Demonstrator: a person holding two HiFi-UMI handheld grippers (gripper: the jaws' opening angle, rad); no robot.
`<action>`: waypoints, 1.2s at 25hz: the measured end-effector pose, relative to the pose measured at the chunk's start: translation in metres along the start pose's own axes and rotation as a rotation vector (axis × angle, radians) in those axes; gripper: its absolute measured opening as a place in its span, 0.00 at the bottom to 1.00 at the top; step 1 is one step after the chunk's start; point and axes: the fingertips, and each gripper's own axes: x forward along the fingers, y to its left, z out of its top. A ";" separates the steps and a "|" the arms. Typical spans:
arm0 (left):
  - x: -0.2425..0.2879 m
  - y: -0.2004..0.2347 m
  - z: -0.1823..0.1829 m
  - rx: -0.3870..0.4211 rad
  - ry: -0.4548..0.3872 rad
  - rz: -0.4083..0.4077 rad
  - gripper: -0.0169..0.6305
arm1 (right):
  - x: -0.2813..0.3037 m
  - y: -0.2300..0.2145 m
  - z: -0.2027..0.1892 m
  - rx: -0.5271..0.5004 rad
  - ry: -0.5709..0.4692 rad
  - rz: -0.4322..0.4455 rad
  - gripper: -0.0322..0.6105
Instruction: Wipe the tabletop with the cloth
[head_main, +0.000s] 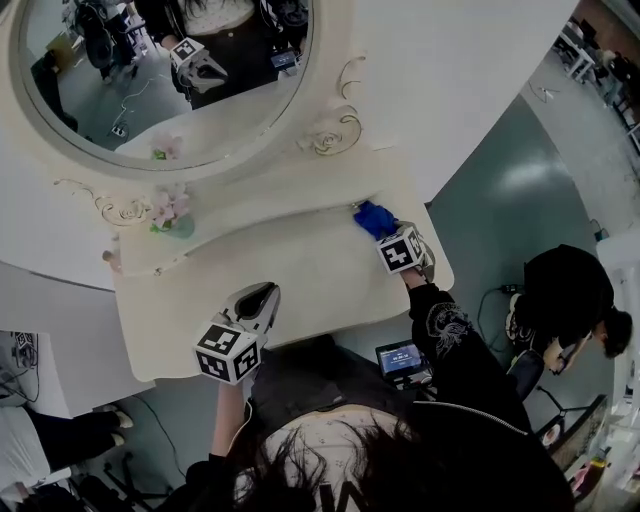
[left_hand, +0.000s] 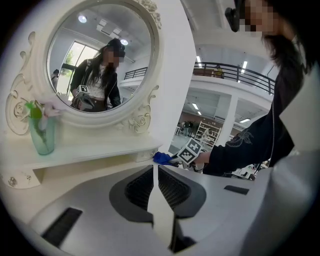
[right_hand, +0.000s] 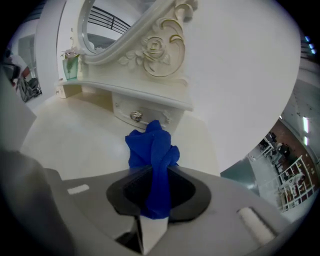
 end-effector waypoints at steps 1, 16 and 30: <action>0.002 -0.002 0.000 0.002 0.005 0.001 0.04 | -0.001 -0.012 -0.003 0.017 -0.001 -0.012 0.19; -0.011 -0.003 -0.017 0.001 0.091 0.047 0.04 | -0.011 -0.109 -0.036 0.111 0.028 -0.134 0.19; -0.089 0.037 -0.041 -0.065 0.043 0.070 0.04 | -0.093 -0.029 -0.009 0.183 -0.081 -0.116 0.19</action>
